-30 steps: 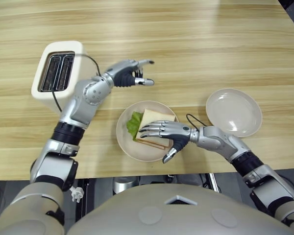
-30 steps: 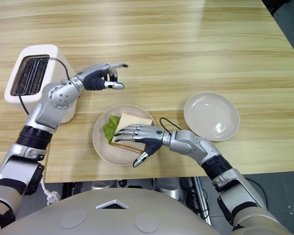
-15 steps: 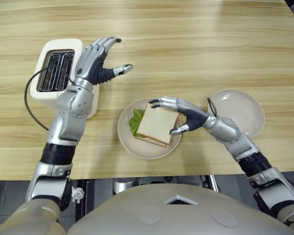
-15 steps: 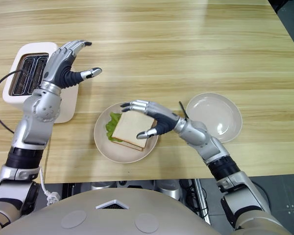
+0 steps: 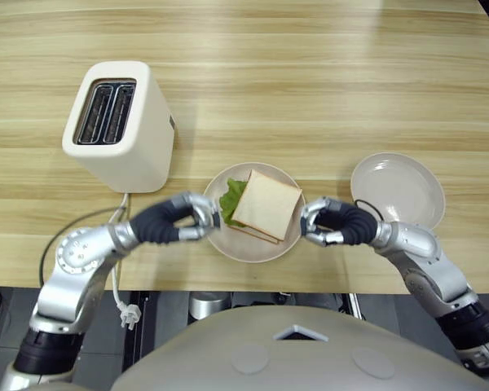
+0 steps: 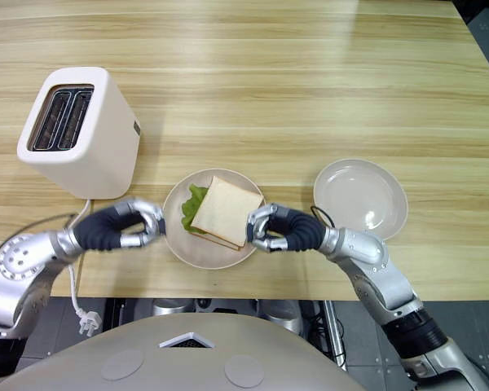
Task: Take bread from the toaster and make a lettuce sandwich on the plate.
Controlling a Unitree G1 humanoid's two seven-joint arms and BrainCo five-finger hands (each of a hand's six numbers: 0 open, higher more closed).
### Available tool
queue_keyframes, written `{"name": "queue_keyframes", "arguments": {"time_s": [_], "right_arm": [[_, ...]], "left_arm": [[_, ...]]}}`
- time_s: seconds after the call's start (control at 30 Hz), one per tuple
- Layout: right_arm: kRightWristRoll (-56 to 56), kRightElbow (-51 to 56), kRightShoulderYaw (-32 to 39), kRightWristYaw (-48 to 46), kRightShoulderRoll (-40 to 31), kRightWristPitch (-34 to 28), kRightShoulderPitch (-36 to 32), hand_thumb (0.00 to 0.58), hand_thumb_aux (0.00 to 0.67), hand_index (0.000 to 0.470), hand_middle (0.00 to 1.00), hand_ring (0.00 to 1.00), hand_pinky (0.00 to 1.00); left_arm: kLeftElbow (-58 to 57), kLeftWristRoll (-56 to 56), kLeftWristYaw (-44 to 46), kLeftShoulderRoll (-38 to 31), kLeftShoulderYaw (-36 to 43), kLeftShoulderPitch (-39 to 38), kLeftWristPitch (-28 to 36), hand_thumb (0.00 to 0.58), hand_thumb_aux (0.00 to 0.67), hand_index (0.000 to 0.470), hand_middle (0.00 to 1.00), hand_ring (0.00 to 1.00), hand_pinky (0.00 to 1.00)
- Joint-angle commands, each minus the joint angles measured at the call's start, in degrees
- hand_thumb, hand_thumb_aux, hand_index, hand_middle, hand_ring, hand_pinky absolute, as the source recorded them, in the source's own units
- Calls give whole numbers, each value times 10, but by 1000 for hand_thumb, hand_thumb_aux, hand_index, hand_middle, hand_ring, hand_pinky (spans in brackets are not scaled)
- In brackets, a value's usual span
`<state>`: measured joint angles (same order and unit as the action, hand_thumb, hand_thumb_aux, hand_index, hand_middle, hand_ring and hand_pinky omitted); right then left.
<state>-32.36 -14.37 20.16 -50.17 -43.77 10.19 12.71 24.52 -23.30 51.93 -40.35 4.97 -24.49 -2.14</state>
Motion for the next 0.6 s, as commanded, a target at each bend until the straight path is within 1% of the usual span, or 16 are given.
{"name": "queue_keyframes", "arguments": {"time_s": [0.03,0.17,0.27,0.37,0.5,0.6], "right_arm": [[121,14,24,-34,-19,25,16,580,670,460,1000,1000,1000],[238,41,46,-37,-21,61,6,580,670,460,1000,1000,1000],[287,64,53,-31,-9,76,-4,580,670,460,1000,1000,1000],[384,110,66,17,17,107,-32,580,670,460,1000,1000,1000],[441,147,75,47,47,131,-52,580,670,460,1000,1000,1000],[488,189,79,80,73,145,-82,580,670,460,1000,1000,1000]], "left_arm": [[-56,123,15,-29,57,-12,-33,580,670,460,1000,1000,1000],[-130,279,-18,-54,108,23,-70,580,670,460,1000,1000,1000],[-175,373,-48,-60,139,52,-89,580,670,460,1000,1000,1000],[-244,524,-126,-56,183,117,-106,580,670,460,1000,1000,1000],[-289,603,-214,-20,201,186,-111,580,670,460,1000,1000,1000],[-326,645,-283,17,211,228,-118,580,670,460,1000,1000,1000]]}}
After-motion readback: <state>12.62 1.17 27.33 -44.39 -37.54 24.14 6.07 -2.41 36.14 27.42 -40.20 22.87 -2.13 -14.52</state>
